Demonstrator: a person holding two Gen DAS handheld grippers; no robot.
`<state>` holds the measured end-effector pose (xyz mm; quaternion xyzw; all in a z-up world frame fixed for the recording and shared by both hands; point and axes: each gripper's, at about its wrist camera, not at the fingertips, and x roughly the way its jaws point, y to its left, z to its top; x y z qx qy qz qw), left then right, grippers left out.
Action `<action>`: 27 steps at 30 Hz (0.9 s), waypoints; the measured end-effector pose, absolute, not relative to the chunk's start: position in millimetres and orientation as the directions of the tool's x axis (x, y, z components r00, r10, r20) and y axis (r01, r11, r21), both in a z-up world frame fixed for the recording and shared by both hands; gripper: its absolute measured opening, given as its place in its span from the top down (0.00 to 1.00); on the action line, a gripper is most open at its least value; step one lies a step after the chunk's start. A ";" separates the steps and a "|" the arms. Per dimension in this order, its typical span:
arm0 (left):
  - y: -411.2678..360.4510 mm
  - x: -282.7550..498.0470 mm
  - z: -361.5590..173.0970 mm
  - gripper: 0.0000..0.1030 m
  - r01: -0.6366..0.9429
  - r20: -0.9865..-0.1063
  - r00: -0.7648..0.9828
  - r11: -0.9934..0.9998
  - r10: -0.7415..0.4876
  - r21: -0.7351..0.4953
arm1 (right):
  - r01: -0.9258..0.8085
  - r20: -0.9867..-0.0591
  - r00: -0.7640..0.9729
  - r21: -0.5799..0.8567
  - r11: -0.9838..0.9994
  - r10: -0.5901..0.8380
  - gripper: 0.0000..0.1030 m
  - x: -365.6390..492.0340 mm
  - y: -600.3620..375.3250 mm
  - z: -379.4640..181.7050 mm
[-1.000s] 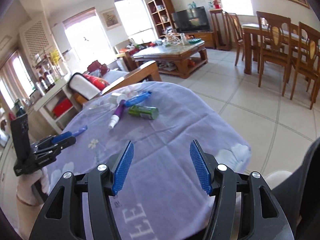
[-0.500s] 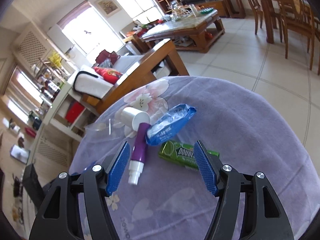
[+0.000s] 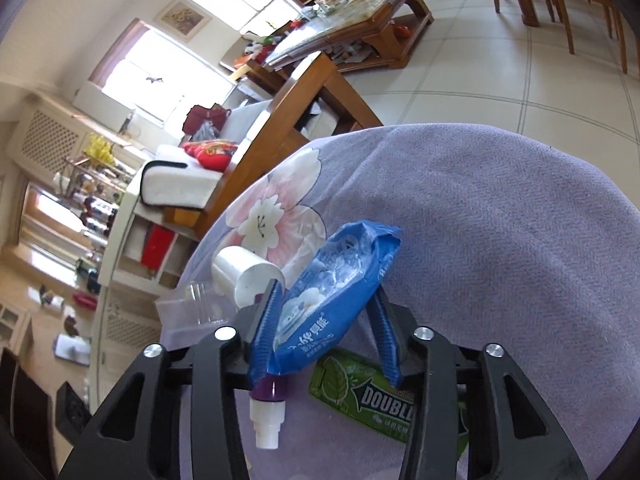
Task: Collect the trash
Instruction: 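Grasp the blue tube with the left tool while the right tool grasps the blue wipes packet, then carry the blue tube and wipes packet over the bin and open both tools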
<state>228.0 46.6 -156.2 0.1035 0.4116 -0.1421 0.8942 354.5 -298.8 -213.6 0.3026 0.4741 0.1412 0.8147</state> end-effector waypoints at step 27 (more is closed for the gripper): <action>18.8 189.6 -126.7 0.87 0.421 -0.660 0.673 0.907 -0.333 -0.028 | -0.131 -0.562 0.619 0.615 0.778 0.549 0.82 234.4 -313.0 -132.0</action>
